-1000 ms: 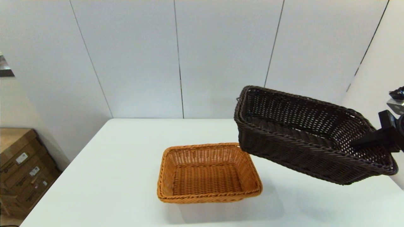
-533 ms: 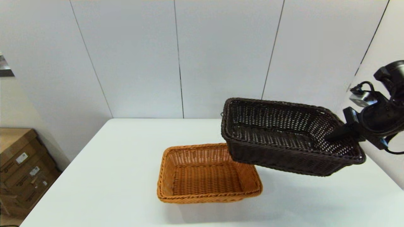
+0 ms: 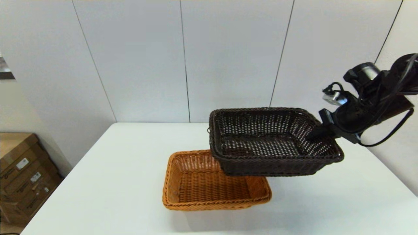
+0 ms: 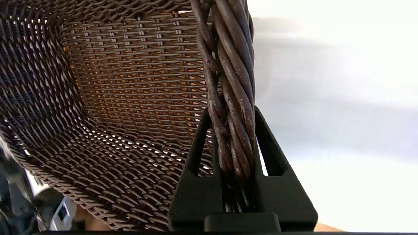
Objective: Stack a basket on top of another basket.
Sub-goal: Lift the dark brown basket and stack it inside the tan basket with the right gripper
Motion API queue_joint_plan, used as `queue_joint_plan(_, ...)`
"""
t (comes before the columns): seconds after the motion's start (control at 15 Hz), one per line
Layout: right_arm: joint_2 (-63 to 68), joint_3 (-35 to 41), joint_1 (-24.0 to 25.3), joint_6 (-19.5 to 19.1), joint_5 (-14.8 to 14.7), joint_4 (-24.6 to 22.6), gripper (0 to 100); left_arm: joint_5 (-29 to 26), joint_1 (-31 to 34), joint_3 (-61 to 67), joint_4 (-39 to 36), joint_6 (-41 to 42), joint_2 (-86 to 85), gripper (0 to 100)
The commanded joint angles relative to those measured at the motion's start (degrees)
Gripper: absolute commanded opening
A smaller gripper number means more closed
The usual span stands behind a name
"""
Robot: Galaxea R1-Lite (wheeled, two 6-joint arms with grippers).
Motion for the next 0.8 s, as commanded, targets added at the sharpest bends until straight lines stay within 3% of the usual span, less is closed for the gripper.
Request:
queue_joint_plan(0.07, 3.6, -2.2, 5.0, 0.1, 1.6, 0.4, 0, 0.0, 0.0, 0.0, 0.0, -0.1, -0.1, 100)
queue_joint_plan(0.33, 4.2, -4.0, 10.2, 1.7, 1.4, 0.3, 0, 0.0, 0.0, 0.0, 0.0, -0.1, -0.1, 100)
queue_joint_plan(0.53, 6.7, -7.8, 11.5, 6.3, 0.9, 0.2, 0, 0.0, 0.0, 0.0, 0.0, -0.1, -0.1, 100)
queue_joint_plan(0.8, 7.2, -7.3, 14.0, 8.2, -2.7, 0.2, 0, 0.0, 0.0, 0.0, 0.0, -0.1, -0.1, 100)
